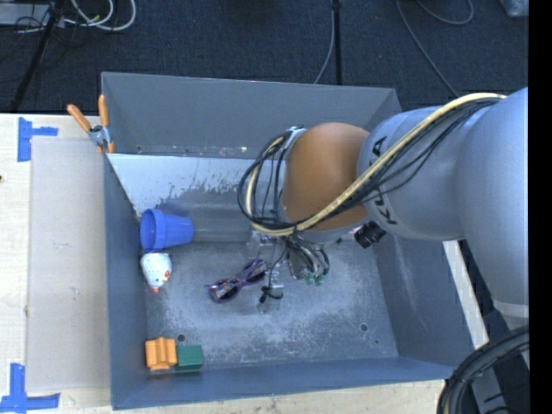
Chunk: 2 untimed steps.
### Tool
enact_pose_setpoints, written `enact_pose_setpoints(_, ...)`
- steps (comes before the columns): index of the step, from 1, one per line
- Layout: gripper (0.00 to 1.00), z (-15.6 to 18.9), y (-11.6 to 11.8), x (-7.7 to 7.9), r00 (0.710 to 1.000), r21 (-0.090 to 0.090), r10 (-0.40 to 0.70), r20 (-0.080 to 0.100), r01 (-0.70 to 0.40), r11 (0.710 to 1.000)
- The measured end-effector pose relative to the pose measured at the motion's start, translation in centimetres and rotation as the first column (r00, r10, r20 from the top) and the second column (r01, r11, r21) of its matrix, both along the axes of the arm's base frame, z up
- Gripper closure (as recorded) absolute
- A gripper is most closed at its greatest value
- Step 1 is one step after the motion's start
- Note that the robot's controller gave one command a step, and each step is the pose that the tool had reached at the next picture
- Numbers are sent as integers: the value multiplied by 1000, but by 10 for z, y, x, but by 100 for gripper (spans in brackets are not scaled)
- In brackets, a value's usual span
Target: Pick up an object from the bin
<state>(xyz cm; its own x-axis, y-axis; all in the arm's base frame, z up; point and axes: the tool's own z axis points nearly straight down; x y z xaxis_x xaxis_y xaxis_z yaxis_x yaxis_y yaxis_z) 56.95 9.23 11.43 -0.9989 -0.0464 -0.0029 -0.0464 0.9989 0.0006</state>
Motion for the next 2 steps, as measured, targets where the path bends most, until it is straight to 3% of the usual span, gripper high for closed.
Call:
enact_pose_setpoints(1,100,-37,20,6,910,2,414,-7,-414,910)
enact_pose_setpoints(2,100,-37,19,6,911,2,413,-7,-413,911)
